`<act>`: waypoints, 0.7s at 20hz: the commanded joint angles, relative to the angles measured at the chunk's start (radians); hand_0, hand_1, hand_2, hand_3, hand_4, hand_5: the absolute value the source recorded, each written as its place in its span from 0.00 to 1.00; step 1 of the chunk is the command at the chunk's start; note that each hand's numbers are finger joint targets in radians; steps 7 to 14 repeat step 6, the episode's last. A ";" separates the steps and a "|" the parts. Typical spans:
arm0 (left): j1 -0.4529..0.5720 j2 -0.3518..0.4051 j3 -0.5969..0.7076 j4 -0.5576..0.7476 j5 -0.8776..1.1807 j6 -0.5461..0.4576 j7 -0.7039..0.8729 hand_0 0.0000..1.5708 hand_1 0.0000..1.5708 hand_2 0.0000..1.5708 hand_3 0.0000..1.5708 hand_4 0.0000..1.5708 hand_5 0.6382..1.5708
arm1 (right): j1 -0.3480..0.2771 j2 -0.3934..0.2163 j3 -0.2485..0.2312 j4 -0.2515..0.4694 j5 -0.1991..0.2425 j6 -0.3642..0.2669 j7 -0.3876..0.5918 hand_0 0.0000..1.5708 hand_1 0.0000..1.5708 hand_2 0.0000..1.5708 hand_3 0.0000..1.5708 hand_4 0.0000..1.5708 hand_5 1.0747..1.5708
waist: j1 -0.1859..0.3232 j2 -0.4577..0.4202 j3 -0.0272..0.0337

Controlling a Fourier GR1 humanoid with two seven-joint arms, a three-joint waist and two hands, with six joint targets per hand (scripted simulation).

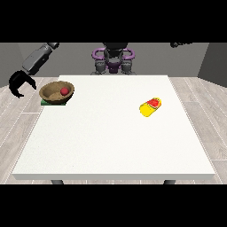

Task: Pick the cup and pour the ball into the bowl, then pick the bowl and place it on the pad

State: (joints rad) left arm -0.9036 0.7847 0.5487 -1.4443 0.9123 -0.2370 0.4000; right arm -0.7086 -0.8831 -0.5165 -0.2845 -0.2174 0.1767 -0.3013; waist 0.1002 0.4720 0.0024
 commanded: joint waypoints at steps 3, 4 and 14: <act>0.101 -0.024 0.014 -0.027 0.036 -0.014 0.019 0.00 0.00 0.00 0.00 0.00 0.99 | 0.001 -0.066 -0.020 0.008 -0.032 0.131 0.043 0.25 0.25 0.00 0.07 0.00 0.65 | -0.026 -0.066 -0.0011; 0.034 0.006 0.002 0.008 0.015 0.009 0.008 0.00 0.00 0.00 0.00 0.00 0.99 | -0.074 -0.072 -0.003 -0.018 -0.025 0.121 0.107 0.26 0.26 0.05 0.20 0.00 0.63 | -0.033 -0.061 -0.0014; 0.095 -0.050 -0.027 0.102 -0.021 -0.049 -0.034 0.00 0.00 0.00 0.00 0.00 0.99 | -0.085 -0.053 0.014 -0.059 -0.029 0.156 0.143 0.24 0.24 0.08 0.26 0.20 0.60 | -0.042 -0.153 -0.0048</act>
